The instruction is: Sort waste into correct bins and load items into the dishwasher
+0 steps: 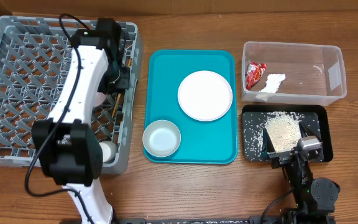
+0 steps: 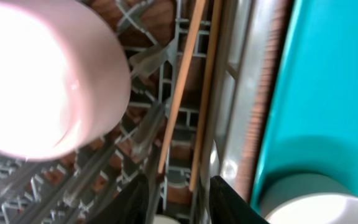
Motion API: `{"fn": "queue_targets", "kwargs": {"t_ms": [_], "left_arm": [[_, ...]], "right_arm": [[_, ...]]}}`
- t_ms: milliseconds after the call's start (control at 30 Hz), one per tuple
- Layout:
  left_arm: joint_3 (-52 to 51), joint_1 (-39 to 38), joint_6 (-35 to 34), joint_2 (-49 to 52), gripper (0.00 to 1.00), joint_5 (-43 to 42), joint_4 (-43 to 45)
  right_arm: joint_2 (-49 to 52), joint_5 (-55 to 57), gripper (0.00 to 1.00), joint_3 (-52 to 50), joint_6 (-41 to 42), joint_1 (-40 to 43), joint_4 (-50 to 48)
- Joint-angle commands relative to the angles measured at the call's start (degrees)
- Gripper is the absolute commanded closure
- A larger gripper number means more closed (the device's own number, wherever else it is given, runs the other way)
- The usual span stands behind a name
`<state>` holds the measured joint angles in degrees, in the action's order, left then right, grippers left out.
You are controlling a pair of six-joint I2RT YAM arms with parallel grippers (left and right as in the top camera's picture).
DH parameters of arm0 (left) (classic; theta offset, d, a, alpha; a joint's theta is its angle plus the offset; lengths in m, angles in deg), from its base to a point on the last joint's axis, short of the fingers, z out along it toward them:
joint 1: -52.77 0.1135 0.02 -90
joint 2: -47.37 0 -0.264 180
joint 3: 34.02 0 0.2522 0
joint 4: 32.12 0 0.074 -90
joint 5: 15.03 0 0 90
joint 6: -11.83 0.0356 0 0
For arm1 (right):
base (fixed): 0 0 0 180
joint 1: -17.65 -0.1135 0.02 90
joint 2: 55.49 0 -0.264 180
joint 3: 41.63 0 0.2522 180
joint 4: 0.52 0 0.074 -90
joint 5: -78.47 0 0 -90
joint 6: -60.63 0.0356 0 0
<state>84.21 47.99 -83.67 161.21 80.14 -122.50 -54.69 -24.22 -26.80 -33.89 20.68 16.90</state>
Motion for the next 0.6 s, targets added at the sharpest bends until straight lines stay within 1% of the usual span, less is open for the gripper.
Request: {"fn": "queue_targets", "kwargs": {"t_ms": [0, 100, 133, 233, 333, 467, 567], "left_arm": [[3.2, -0.9, -4.1, -10.7, 0.65, -1.5, -1.8], [3.1, -3.3, -5.7, -16.0, 0.64, -2.6, -5.2], [3.1, -4.5, -5.9, -17.2, 0.59, -2.4, -6.4], [2.7, -9.3, -7.2, -19.8, 0.51, 0.3, -10.0], [0.6, -15.2, -11.5, -19.8, 0.50, 4.7, -13.0], [-6.4, -20.4, -15.9, -19.4, 0.50, 8.9, -10.4], [-14.1, -22.9, -17.1, -19.4, 0.51, 8.6, -5.6]], "right_arm": [[-0.6, -0.1, 0.00, -0.6, 0.0, 0.4, -0.4], [-0.6, -0.1, 0.00, -0.6, 0.0, 0.4, -0.4], [-0.6, -0.1, 0.00, -0.6, 0.0, 0.4, -0.4], [-0.6, -0.1, 0.00, -0.6, 0.0, 0.4, -0.4], [-0.6, -0.1, 0.00, -0.6, 0.0, 0.4, -0.4], [-0.6, -0.1, 0.00, -0.6, 0.0, 0.4, -0.4], [-0.6, -0.1, 0.00, -0.6, 0.0, 0.4, -0.4]]}}
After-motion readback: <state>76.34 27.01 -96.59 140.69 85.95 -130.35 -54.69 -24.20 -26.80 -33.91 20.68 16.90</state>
